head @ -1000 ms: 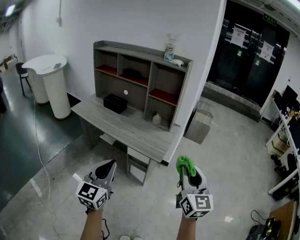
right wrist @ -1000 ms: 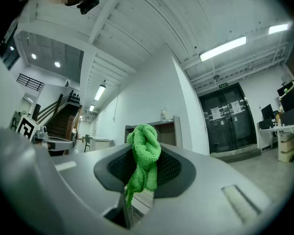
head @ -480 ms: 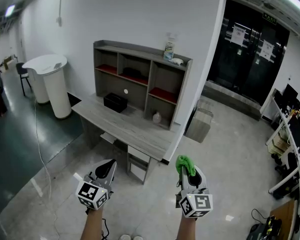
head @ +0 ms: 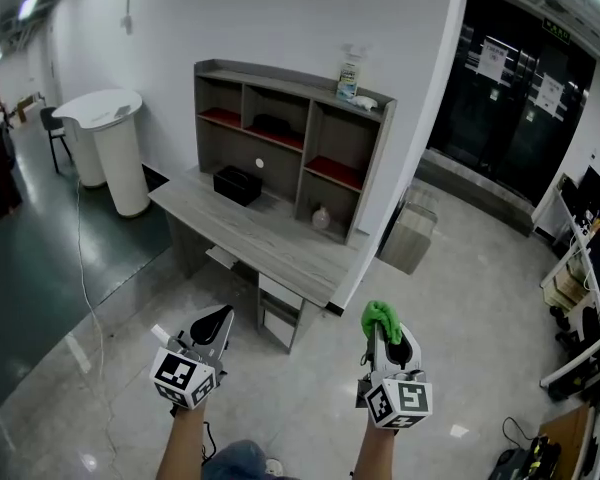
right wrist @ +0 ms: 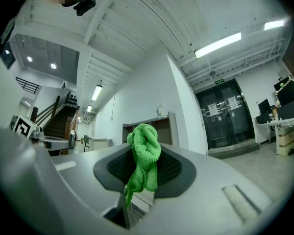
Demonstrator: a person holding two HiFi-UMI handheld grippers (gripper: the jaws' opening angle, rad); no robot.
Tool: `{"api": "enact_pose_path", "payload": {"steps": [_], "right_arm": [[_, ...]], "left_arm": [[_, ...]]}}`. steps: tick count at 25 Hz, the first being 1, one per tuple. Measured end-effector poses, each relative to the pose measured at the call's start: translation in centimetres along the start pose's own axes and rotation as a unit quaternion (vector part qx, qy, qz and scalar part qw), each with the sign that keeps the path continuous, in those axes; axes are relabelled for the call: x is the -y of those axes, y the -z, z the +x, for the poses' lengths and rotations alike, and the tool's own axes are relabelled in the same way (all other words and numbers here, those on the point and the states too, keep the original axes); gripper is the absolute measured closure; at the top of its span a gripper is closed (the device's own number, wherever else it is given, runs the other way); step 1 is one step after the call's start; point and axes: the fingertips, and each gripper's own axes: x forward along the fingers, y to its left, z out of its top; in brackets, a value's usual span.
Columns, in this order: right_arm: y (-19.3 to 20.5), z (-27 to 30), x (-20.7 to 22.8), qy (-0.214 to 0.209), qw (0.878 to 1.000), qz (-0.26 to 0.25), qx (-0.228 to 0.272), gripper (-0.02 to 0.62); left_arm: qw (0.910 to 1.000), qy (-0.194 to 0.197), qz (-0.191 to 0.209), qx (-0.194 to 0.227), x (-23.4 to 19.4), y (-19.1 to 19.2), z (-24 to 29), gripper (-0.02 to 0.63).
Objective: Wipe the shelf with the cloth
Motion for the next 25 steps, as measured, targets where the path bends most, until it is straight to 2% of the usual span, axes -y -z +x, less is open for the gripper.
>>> {"api": "enact_pose_path", "payload": {"steps": [6,12,21,25], "right_arm": [[0.5,1.9,1.7,0.006,1.0,0.007,0.0,0.491],[1.3,6.4,3.1,0.013,1.0,-0.001,0.001,0.491],[2.7,20.5,4.9,0.037,0.999,-0.008,0.002,0.491],[3.0,27.2,5.8,0.053,0.999,-0.004,-0.001,0.491]], "left_arm": [[1.0,-0.004,-0.004,-0.003,-0.7,0.8,2.2,0.607],[0.9999,0.008,-0.011,0.008,-3.2,1.8,7.2,0.607],[0.9988,0.037,-0.031,0.011,-11.7,3.5,19.2,0.607],[0.9973,0.064,-0.037,0.007,-15.6,3.4,25.6,0.607]]}}
